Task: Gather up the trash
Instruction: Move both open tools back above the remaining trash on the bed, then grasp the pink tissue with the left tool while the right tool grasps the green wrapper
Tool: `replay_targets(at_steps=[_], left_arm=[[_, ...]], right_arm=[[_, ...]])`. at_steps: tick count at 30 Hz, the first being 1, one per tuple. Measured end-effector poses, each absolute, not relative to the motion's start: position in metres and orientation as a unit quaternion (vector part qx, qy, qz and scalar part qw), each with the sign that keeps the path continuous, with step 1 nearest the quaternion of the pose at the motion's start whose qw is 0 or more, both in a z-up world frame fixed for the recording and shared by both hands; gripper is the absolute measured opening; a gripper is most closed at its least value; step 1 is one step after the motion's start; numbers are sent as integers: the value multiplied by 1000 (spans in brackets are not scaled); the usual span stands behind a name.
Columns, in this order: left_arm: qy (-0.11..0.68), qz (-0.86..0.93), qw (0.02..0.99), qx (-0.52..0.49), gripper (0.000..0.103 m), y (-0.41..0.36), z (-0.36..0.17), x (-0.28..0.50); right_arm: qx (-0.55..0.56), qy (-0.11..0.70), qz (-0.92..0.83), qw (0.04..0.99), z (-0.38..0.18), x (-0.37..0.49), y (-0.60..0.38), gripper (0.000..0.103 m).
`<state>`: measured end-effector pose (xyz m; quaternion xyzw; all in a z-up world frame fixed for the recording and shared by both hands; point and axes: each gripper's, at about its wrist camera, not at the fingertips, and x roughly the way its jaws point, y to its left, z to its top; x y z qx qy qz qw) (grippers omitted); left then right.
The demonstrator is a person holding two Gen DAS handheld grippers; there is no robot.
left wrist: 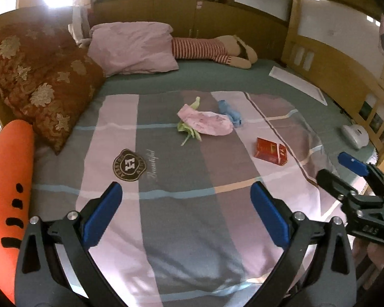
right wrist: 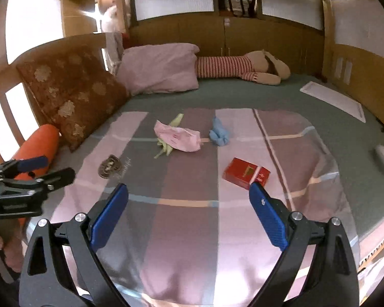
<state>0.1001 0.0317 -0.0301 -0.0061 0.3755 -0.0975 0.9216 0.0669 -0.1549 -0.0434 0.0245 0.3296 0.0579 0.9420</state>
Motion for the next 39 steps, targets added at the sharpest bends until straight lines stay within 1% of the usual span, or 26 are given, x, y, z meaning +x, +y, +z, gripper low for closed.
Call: replay_targets(at_steps=[17,21,27,31,36,37,38,39], left_arm=[[381,-93,920,4,100,27,-37,109],[388,-104,916,5,100,20,-41,141],[369,-104,923,24,100,5,-48,213],[354,-112,927,58,100,-16,-64,261],[366,-118,919,86,100,-38,-94,321],[375,-117,915,89,99,-42,-103,336],[381,-115,913,91,92,-46,-110,342],[397,-120,905,92,82,-49,-120,352]], right_arm=[[29,342,44,938,-53,84,-162,93],[34,356,31,933,-60,108,-172,93],[57,380,24,923,-75,132,-189,93],[63,377,26,924,-74,134,-194,93],[67,380,23,922,-77,139,-202,93],[68,381,21,922,-78,141,-202,93],[70,382,20,921,-80,143,-203,93],[71,384,19,920,-82,146,-203,93]])
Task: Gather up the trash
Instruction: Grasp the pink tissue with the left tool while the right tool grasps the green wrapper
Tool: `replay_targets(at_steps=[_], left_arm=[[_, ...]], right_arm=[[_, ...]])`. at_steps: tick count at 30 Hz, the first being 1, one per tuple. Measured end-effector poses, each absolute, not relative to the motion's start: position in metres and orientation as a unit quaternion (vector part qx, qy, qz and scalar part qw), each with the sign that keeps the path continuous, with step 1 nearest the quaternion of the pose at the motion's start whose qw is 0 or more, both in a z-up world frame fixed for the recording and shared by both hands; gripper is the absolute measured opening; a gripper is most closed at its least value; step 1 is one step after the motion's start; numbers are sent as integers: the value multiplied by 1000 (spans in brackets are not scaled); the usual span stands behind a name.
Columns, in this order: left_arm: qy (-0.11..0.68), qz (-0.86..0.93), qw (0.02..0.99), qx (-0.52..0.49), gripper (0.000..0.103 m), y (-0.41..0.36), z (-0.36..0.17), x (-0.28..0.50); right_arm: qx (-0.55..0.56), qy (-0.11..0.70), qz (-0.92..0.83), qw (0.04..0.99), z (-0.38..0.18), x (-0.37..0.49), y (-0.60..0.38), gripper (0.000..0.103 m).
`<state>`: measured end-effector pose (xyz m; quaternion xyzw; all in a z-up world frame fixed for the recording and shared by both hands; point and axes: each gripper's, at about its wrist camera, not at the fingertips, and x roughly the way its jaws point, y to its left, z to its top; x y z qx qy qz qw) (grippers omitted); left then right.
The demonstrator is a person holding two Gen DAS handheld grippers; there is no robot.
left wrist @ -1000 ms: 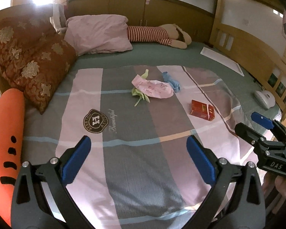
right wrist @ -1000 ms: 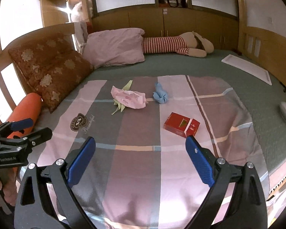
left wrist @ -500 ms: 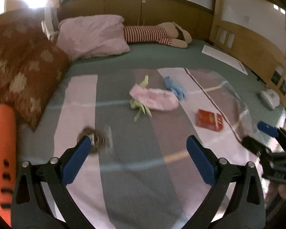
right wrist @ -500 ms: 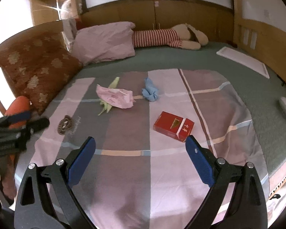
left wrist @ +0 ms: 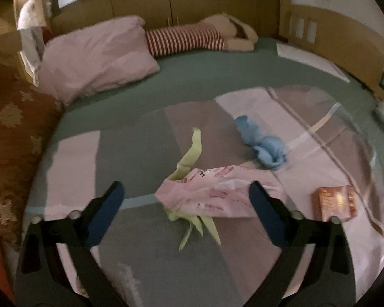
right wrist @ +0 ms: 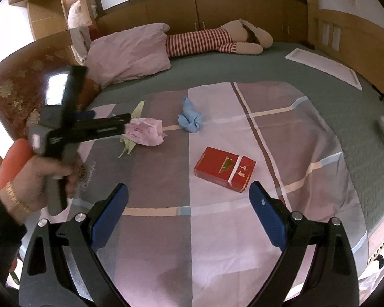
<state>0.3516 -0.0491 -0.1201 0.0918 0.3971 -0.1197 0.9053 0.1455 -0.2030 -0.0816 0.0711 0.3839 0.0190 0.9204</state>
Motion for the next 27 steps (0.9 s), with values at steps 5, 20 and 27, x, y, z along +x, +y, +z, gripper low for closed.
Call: replay_targets(at_steps=[5,20,27], left_arm=[[442,-142,883,72,8,-40,-134,349],[317,-75,942,-82,6,111,27,136],[353,-47,928,-110,6,133,-12,127]], right_arm=[[75,391,41,917,-89,158,-192,93],[36,432,86,897,-141,337,-68,93],[-25,496,49,867,-189,399,-29,48]])
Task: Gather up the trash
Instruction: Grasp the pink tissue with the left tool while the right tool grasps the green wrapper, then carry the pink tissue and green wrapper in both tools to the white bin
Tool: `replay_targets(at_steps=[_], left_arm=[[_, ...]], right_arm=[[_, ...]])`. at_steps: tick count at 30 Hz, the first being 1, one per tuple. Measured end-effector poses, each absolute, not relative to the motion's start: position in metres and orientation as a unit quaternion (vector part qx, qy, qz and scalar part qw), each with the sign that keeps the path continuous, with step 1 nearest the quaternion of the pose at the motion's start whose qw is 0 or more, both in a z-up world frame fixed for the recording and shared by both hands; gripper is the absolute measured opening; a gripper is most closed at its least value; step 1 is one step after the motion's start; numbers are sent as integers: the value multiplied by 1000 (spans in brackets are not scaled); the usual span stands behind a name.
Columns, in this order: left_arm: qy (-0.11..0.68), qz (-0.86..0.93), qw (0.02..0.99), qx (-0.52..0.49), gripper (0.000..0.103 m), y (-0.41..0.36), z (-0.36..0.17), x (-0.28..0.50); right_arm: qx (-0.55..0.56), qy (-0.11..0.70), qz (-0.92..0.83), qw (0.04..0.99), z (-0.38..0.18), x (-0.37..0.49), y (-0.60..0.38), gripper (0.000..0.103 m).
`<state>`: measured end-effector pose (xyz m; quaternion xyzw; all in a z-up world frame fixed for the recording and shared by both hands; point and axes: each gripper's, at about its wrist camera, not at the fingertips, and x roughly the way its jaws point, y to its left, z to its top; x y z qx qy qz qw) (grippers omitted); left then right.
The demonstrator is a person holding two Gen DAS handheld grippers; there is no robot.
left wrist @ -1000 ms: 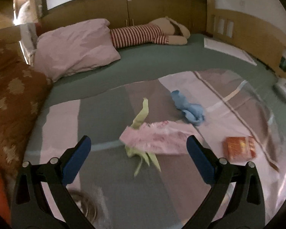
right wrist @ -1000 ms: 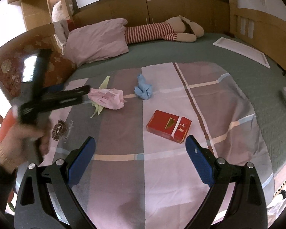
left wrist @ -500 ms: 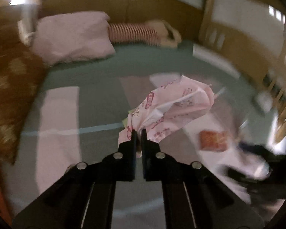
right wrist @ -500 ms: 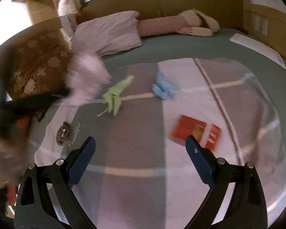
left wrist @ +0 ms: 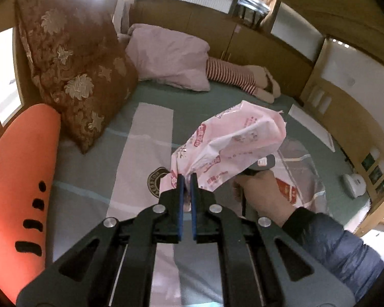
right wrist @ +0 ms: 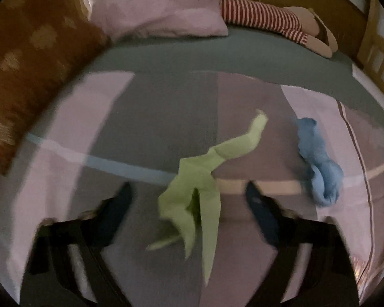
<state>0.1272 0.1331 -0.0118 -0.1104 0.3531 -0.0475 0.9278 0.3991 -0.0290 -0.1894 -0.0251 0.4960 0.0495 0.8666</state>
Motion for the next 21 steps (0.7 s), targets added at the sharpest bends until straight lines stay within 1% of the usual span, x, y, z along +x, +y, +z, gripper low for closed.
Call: replay_targets(at_steps=[1,3,7,12,14,16,21], left_arm=[[354,-40,928,-107,6,134,-13,131],[354,-36,928,-107,6,135,-14,136],[359,-40,926,-110,6,137,-16,134],[370,-61,922,-92,6,116,-23,129],[375,-74,920,-88,6,104,-26,127],[381,-84,917,-82,6,91,-31,126],[390,-104,913,-55,6,56,-39,121]], right_arm=[[-8,505,56,861,-192,400,-32,40],[9,484,64,873,-180,387,-39,31],[11,441,112,891,-137,330,-49,30],[-2,376,157,913,-63,207,-74,30],[5,360,157,920,-43,160,-89,30],[31,352,153,923,-34,121,-105,30],[36,326,112,938,-32,60,-125,30]])
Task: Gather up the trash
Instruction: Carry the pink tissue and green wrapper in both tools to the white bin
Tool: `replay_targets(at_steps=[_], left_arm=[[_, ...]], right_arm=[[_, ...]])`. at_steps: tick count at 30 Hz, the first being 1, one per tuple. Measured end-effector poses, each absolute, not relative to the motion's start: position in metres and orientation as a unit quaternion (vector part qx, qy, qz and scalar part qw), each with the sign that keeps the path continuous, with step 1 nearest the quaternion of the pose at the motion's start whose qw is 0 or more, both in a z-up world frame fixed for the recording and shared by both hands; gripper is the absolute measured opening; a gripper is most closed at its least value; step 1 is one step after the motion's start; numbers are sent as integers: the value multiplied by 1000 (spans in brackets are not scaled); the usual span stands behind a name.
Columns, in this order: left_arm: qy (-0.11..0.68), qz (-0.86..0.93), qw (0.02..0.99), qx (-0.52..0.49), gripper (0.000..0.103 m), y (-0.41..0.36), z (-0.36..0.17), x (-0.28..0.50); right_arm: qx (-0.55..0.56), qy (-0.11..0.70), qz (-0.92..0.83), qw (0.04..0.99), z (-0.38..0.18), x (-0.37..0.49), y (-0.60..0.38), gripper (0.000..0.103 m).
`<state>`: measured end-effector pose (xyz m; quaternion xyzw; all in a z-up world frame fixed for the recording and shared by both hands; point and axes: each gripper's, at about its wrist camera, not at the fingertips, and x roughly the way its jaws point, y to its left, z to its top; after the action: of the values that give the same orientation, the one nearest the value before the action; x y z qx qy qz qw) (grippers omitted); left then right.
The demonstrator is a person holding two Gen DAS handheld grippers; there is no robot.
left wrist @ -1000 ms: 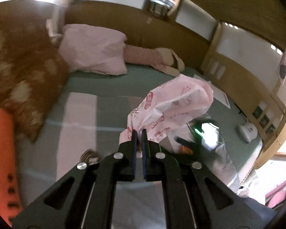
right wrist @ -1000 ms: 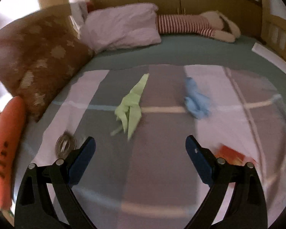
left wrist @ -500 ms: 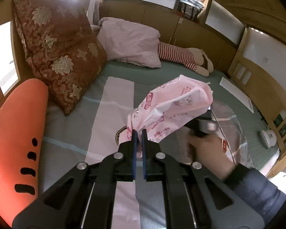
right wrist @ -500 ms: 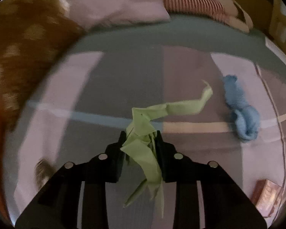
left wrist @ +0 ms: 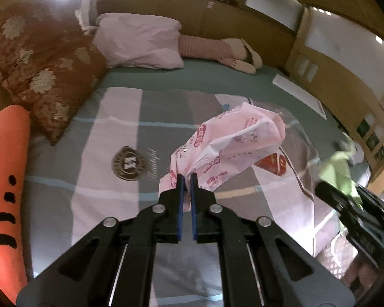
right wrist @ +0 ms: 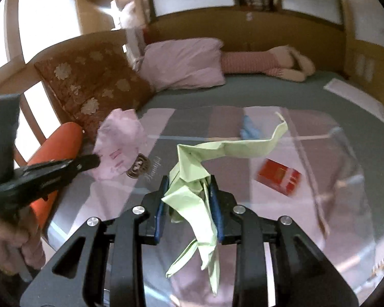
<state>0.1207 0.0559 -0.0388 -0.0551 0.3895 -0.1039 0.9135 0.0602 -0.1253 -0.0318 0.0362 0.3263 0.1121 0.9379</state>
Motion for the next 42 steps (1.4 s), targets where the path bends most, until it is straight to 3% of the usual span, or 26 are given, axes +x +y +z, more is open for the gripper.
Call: replay_targets(at_steps=[8,27,35,42], left_arm=[[392,-121,912,-17,6,25,-50,103],[400,-105,911,-9,6,33,-57,106],[399,-124,909,6,6,21,-58,101],[392,-200,897,49,7,-42,-54,76]], right_arm=[[20,315,103,943,-34,50,-122,30],[25,307,92,947,-27,42,-133,30],[59,243,-15,968,6,-62,-239,31],[71,286,-193,936,-36,-158,-367,37]])
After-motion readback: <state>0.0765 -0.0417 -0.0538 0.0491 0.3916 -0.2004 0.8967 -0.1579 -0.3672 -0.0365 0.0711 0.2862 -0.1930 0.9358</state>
